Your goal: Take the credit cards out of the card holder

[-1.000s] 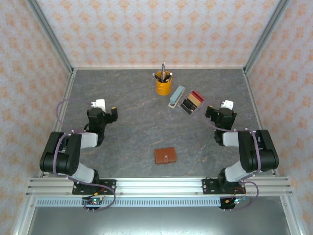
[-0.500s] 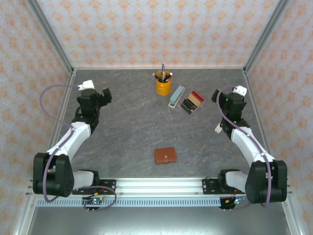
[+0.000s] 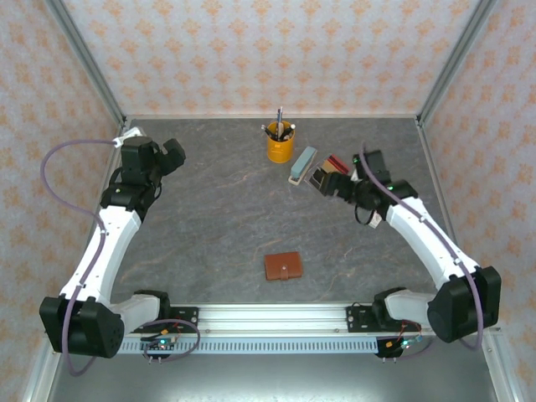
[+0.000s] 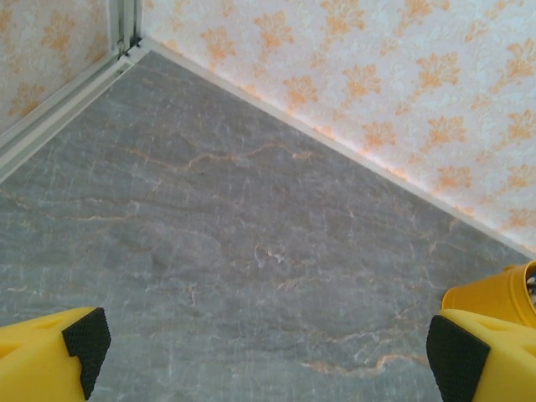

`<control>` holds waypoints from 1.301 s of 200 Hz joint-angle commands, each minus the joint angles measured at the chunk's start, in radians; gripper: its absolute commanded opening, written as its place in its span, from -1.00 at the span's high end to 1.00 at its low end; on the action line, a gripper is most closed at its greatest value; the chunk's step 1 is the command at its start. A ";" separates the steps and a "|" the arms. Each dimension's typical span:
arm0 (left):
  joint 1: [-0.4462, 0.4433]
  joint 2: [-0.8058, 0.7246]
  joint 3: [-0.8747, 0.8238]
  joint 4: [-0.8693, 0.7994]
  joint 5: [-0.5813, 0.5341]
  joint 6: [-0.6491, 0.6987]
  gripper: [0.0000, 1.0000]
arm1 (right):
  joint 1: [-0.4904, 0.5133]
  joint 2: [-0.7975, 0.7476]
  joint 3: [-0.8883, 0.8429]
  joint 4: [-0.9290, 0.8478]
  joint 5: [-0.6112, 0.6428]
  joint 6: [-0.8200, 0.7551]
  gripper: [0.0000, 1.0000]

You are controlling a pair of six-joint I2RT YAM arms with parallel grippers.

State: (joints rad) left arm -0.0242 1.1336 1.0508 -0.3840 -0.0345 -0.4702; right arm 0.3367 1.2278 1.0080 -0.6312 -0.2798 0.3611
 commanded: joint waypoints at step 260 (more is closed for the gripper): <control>0.004 0.003 0.015 -0.097 0.027 0.003 -1.00 | 0.483 0.432 0.114 -0.271 0.087 0.053 -0.26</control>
State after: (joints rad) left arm -0.0242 1.1378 1.0523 -0.4759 0.0105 -0.4709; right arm 0.8051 1.7370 1.1355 -0.8753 -0.1478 0.4328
